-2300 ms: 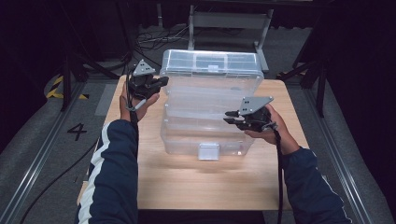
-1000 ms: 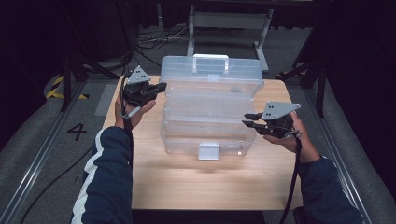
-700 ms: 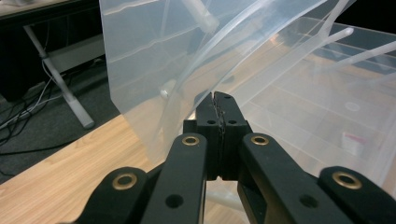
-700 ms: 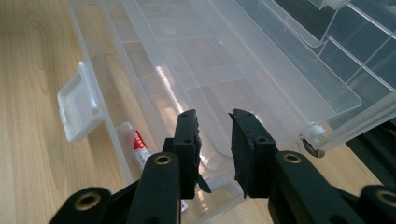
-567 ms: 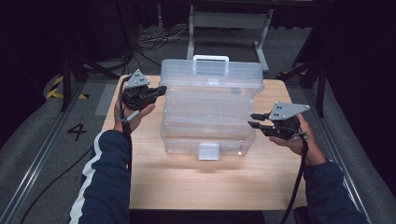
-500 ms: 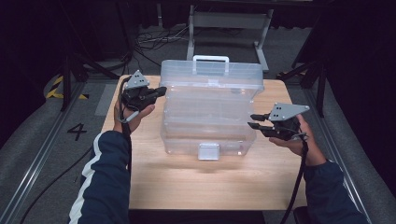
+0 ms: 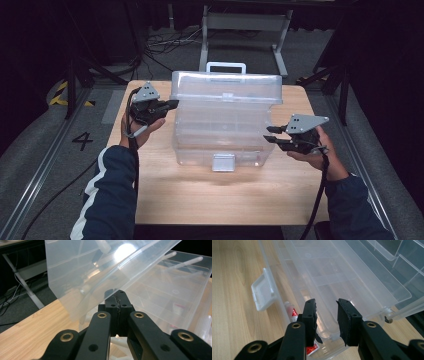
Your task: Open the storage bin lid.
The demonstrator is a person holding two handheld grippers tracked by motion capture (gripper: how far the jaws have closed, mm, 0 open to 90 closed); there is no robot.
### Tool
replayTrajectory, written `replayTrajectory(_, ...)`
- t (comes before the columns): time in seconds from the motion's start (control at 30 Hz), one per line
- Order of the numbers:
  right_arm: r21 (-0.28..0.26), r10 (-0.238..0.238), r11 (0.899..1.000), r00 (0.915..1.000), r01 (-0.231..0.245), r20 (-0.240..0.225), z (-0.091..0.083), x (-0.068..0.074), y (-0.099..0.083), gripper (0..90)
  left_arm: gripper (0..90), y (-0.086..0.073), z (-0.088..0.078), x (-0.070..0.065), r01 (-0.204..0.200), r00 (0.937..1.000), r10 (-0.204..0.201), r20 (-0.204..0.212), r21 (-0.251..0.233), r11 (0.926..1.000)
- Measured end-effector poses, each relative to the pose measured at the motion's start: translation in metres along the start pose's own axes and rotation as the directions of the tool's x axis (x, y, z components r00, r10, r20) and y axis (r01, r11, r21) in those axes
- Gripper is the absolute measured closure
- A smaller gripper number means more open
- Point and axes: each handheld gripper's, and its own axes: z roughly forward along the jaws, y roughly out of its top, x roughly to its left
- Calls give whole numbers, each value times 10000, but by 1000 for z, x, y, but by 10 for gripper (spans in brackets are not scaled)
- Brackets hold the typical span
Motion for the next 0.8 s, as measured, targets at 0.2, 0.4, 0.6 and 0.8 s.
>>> replayTrajectory(0.2,68,28,10000,10000,-27,-65,2,2,-2,682,900,-5,0,-3,-57,10000,57,60,-26,10000)
replayTrajectory(0.4,157,6,9999,9999,-4,-138,5,3,-2,671,900,-10,0,-6,-88,9999,88,132,2,10000)
replayTrajectory(0.6,119,28,9999,10000,-27,-38,6,3,-3,661,900,-14,3,-9,-183,9997,182,161,84,9998)
replayTrajectory(0.8,157,63,9999,9999,-62,-80,7,3,-4,657,900,-16,0,-11,-237,9996,237,153,35,9997)
